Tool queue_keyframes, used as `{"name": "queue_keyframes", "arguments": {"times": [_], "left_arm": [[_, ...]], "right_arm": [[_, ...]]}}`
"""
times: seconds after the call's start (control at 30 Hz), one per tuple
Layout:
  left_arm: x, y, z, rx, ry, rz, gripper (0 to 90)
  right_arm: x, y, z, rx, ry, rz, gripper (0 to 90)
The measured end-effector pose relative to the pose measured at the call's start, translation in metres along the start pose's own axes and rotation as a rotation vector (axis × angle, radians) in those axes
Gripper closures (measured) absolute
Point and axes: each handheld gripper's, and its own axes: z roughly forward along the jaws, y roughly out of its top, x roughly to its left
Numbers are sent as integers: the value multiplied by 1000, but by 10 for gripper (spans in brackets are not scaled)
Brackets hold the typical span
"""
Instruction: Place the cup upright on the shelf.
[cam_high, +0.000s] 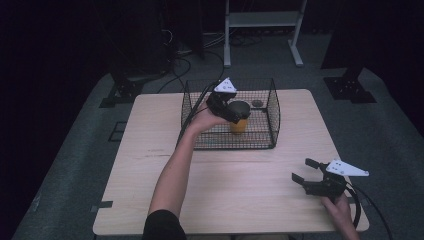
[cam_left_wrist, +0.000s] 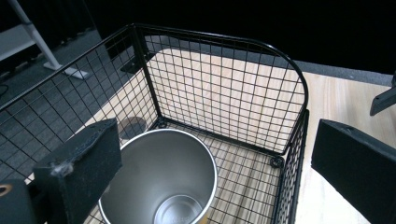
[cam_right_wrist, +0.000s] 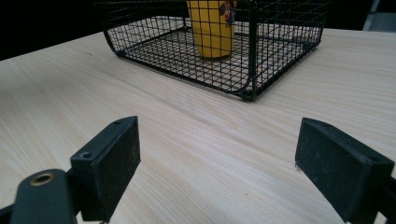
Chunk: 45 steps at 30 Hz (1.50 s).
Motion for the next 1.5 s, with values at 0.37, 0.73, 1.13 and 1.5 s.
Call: {"name": "queue_keyframes", "arguments": {"times": [0.37,0.73,1.13,1.5], "left_arm": [[-16,-1,-13,-31,-19,14,12],[-32,-6,-26,-45,-25,30,13],[-47,-17,-41,-73,-14,43,13],[-61,-22,-52,-78,-14,69,13]], "right_arm": [[0,0,0,-1,-1,0,130],[0,0,0,-1,-2,1,130],[0,0,0,-1,-3,0,130],[0,0,0,-1,-6,-1,130]]}}
